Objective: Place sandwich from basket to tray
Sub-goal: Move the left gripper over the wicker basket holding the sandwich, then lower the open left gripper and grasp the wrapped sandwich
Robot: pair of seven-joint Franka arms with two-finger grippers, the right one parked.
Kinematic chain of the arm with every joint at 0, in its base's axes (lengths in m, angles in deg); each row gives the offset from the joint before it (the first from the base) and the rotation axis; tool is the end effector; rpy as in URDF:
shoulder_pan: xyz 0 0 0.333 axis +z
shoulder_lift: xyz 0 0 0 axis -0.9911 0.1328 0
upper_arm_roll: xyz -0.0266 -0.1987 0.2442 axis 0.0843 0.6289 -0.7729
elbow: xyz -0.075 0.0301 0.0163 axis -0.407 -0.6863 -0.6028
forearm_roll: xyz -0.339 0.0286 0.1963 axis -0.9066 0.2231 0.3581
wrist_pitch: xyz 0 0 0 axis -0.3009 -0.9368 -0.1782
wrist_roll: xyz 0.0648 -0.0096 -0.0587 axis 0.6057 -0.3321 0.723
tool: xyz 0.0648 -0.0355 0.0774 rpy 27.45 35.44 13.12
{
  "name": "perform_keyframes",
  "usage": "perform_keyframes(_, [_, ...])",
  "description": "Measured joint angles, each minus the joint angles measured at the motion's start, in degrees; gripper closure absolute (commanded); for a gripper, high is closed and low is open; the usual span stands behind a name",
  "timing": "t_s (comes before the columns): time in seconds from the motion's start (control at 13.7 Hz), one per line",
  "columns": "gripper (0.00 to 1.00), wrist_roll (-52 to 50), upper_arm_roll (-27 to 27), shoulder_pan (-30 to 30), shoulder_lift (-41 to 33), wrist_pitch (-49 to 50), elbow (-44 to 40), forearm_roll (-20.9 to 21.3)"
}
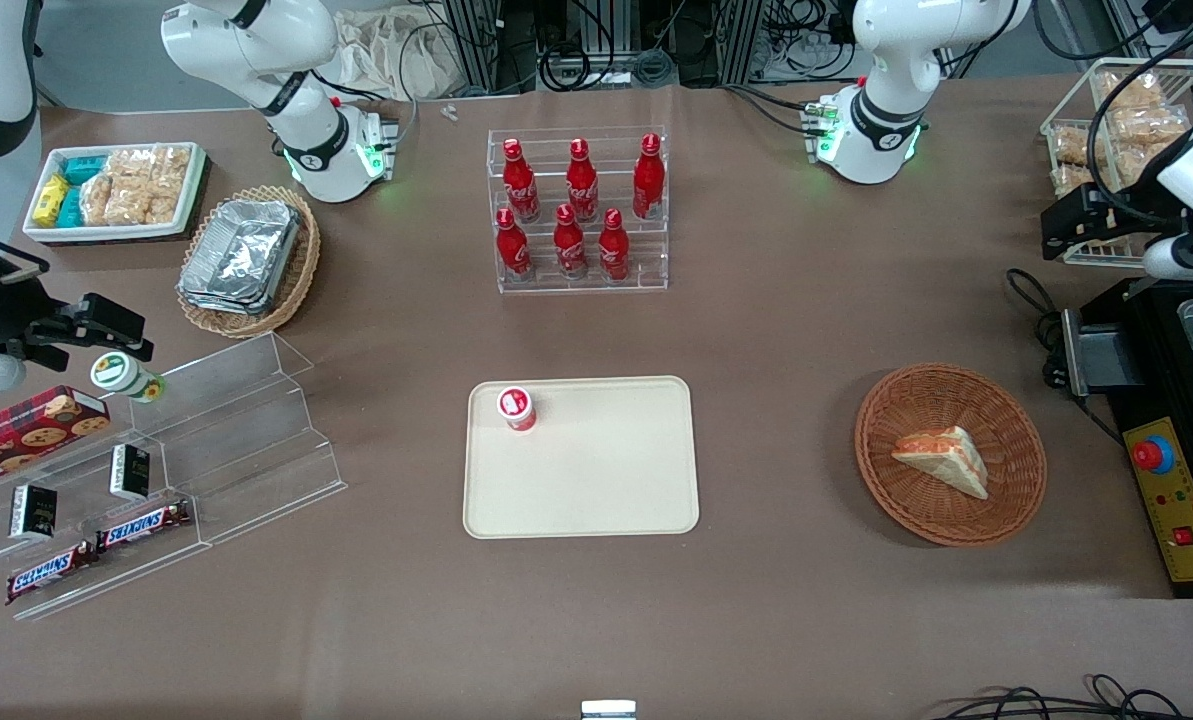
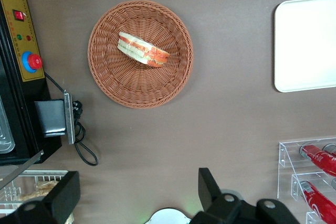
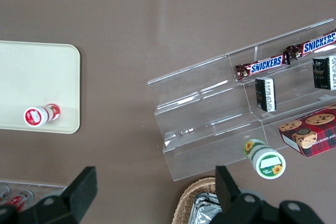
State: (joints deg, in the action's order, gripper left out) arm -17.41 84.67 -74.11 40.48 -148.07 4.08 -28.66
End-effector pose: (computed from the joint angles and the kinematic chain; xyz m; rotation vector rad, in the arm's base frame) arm 0.5390 -0.0409 0.6649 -3.1298 0.1393 0.0930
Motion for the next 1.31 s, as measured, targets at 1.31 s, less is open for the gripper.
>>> perform_keyframes(1.31, [0.0,-47.0,-0.9,0.4,13.4,-24.1,12.5,3.7])
